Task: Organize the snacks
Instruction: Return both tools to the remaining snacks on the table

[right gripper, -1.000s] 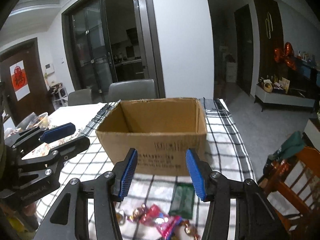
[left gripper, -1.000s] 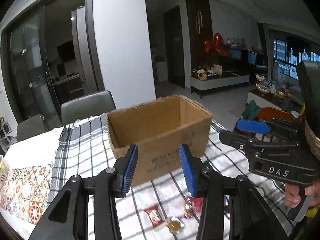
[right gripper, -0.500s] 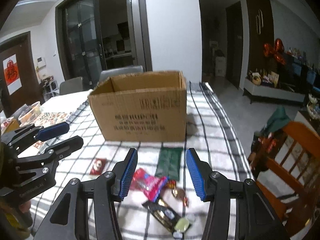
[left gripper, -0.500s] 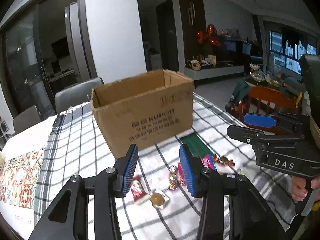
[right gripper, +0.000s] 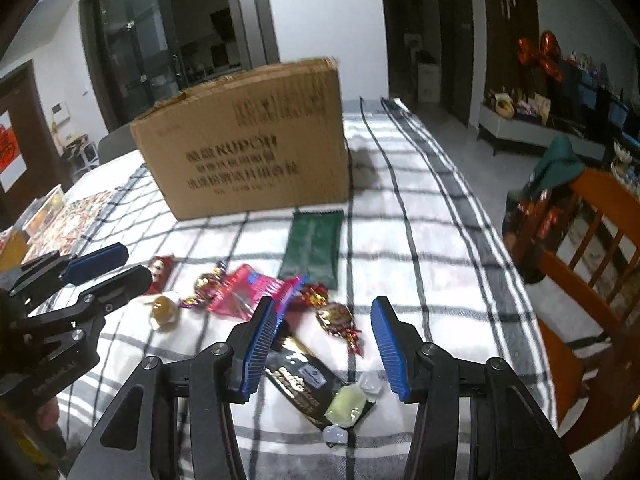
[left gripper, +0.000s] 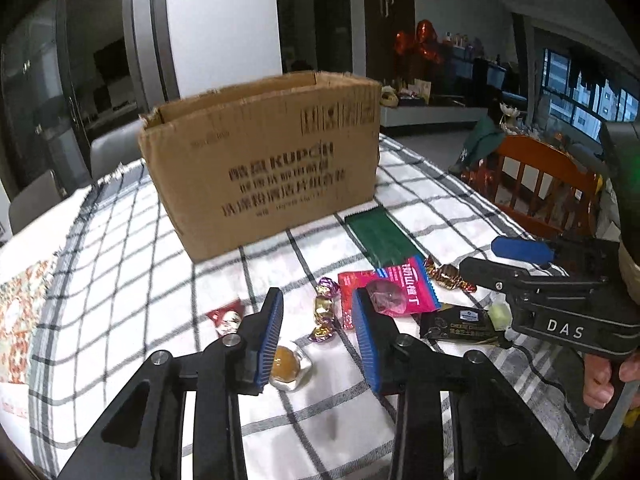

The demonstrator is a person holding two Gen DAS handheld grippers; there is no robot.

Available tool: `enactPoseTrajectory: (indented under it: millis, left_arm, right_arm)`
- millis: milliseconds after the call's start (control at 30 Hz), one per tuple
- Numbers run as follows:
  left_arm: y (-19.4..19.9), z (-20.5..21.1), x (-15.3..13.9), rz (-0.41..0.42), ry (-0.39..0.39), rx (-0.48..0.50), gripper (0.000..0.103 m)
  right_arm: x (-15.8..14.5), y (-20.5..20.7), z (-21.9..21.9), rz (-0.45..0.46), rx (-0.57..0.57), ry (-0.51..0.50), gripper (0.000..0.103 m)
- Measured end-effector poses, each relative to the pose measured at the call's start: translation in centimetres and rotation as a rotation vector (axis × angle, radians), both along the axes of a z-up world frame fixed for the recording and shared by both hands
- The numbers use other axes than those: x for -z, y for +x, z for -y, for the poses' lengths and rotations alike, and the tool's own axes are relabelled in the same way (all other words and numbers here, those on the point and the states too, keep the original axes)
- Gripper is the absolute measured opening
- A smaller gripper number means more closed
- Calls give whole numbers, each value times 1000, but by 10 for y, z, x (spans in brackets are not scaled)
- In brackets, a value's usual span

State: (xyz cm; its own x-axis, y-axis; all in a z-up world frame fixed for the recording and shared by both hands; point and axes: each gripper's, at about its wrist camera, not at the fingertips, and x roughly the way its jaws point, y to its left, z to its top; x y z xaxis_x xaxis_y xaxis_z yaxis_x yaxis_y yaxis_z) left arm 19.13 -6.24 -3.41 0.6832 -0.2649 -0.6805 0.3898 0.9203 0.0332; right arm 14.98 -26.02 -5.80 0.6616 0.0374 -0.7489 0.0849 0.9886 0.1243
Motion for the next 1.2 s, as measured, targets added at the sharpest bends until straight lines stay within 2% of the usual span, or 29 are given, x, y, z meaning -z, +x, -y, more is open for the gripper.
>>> enactPoseTrajectory:
  millis: [67,400,733,800,867,1033,1067,1100,1200]
  left_arm:
    - [5,1,7,-24,-8,2,32]
    - [32,9,32,-130,-30,17,25]
    - [48,14,39,-161,-38,10,22]
    - [51,13,39,-169,-45,4,17]
    - [52,13,39,-172,-44,6,14]
    - [52,15,37,-163,-28,19,13]
    - [52,16,37,-163,-28,19,11]
    - [51,16,35,-157,-33,20,2]
    - [46,14,27,-146,-51,24,2]
  right_arm:
    - [6,3,1,-18,1,0,43]
    - [26,17,2,-88,-25,11,34]
    - [34,27,4,-108,-34,24,34]
    - [36,28,2,-110,-38,20,27]
    - [34,28,0,-103,-40,14,26]
    - [28,23,0,-85,-26,22,26]
    - [26,22,0,-80,-23,22,26]
    - [24,22,-1,-76,-22,22,26]
    - [15,18,-1,-56,-14,23,26]
